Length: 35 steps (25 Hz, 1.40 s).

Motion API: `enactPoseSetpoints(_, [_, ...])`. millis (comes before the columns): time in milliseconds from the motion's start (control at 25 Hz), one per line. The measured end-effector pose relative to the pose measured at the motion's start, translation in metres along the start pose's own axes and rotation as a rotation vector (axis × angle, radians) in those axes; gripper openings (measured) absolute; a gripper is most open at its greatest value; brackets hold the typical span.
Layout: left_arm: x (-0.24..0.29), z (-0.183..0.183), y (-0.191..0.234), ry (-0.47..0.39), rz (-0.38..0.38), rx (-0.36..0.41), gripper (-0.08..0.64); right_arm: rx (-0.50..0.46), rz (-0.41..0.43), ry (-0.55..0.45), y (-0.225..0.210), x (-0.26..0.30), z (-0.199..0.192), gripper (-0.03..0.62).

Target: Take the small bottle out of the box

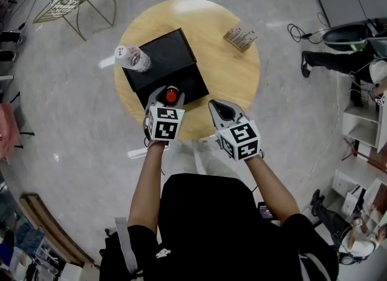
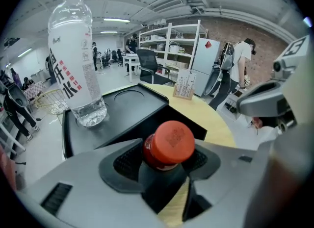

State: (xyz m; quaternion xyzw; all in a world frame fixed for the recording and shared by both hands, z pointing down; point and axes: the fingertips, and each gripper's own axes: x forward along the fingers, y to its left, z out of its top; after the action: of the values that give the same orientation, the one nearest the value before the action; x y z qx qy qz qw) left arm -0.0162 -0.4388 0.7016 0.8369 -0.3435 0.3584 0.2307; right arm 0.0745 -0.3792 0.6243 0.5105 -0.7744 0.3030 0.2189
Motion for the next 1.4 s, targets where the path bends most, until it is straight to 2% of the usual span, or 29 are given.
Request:
enactPoseSetpoints(280, [-0.030, 0.006, -0.003, -0.051, 0.039, -0.043, 0.233, -0.035, 0.042, -0.033, 0.012, -0.008, 0.013, 0.002])
enactPoseSetpoints(480, [-0.060, 0.016, -0.008, -0.093, 0.074, -0.045, 0.233, -0.071, 0.073, -0.067, 0.023, -0.016, 0.023, 0.002])
enactPoseSetpoints(960, [-0.144, 0.028, -0.041, -0.205, 0.153, -0.079, 0.233, -0.146, 0.123, -0.179, 0.053, -0.061, 0.048, 0.002])
enactPoseSetpoints(1400, [-0.217, 0.029, -0.078, -0.335, 0.198, -0.101, 0.233, -0.208, 0.151, -0.257, 0.083, -0.107, 0.053, 0.002])
